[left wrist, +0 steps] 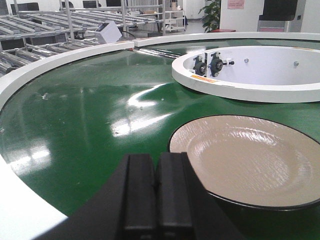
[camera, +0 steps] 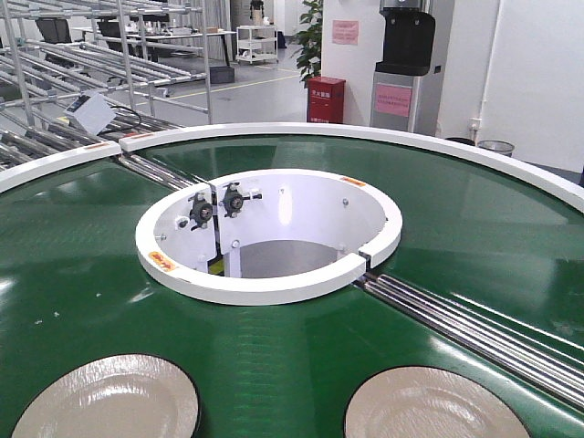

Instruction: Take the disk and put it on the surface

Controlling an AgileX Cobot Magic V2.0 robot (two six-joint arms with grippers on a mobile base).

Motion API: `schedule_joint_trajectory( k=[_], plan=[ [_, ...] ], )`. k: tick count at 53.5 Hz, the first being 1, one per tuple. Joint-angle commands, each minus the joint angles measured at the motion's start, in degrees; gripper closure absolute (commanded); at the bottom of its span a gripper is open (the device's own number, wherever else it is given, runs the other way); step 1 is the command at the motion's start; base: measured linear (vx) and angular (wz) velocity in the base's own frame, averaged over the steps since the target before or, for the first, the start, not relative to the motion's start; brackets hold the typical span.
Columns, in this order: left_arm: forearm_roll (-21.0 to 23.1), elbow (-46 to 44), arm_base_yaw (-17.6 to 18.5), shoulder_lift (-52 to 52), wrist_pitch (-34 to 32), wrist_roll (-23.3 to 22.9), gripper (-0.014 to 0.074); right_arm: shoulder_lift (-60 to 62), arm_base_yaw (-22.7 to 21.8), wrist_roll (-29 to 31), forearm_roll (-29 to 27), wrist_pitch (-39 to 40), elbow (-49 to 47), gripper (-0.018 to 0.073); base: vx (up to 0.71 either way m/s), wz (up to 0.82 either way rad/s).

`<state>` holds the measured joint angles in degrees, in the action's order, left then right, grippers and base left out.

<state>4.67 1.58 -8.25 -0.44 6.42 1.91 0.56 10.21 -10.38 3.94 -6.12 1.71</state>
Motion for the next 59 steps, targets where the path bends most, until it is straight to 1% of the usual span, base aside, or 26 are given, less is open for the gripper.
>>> schedule_joint_trajectory(
  k=[1, 32, 36, 40, 45, 47, 48, 51, 54, 59],
  plan=[
    [-0.04, 0.57, 0.30, -0.43, -4.71, -0.06, 0.0598, 0.66, -0.18, 0.20, 0.33, 4.80, 1.10, 0.0566, 0.00, 0.00],
    [-0.04, 0.57, 0.34, -0.43, -4.96, -0.06, 0.0598, 0.66, -0.18, 0.20, 0.33, 4.99, 1.10, 0.0566, 0.00, 0.00],
    [0.48, 0.57, 0.34, -0.43, -7.97, -0.81, 0.0598, 0.66, -0.18, 0.20, 0.33, 5.26, 1.10, 0.0566, 0.00, 0.00],
    [0.42, 0.38, 0.34, -0.43, -13.12, -1.10, 0.0598, 0.66, -0.18, 0.15, 0.33, 8.28, 1.03, 0.0566, 0.00, 0.00],
    [0.42, -1.05, 0.34, -0.43, -23.66, -1.91, 0.0598, 0.66, -0.18, 0.15, 0.17, 14.56, 0.70, 0.0566, 0.00, 0.00],
    [0.36, -2.22, 0.34, -0.43, -25.95, -3.08, 0.0598, 0.66, -0.18, 0.15, 0.17, 16.48, -0.08, 0.0566, 0.00, 0.00],
    [0.35, -3.32, 0.34, -0.43, -25.95, -3.48, 0.0598, 0.66, -0.18, 0.15, 0.17, 17.35, -0.50, 0.0566, 0.00, 0.00],
    [-0.22, -8.23, 0.34, -0.19, -22.39, -3.40, 0.0598, 0.66, -0.18, 0.07, 0.05, 18.37, -3.68, 0.0566, 0.00, 0.00],
    [-2.01, -14.06, 0.34, 1.33, -16.26, -1.91, 0.0598, 0.42, -0.18, 0.07, -0.09, 17.75, -8.51, 0.0566, 0.00, 0.00],
    [-4.67, -24.94, 0.34, 7.04, -10.65, 0.15, 0.0598, -1.79, -0.18, 0.34, -0.09, 15.80, -16.81, 0.0566, 0.00, 0.00]
  ],
)
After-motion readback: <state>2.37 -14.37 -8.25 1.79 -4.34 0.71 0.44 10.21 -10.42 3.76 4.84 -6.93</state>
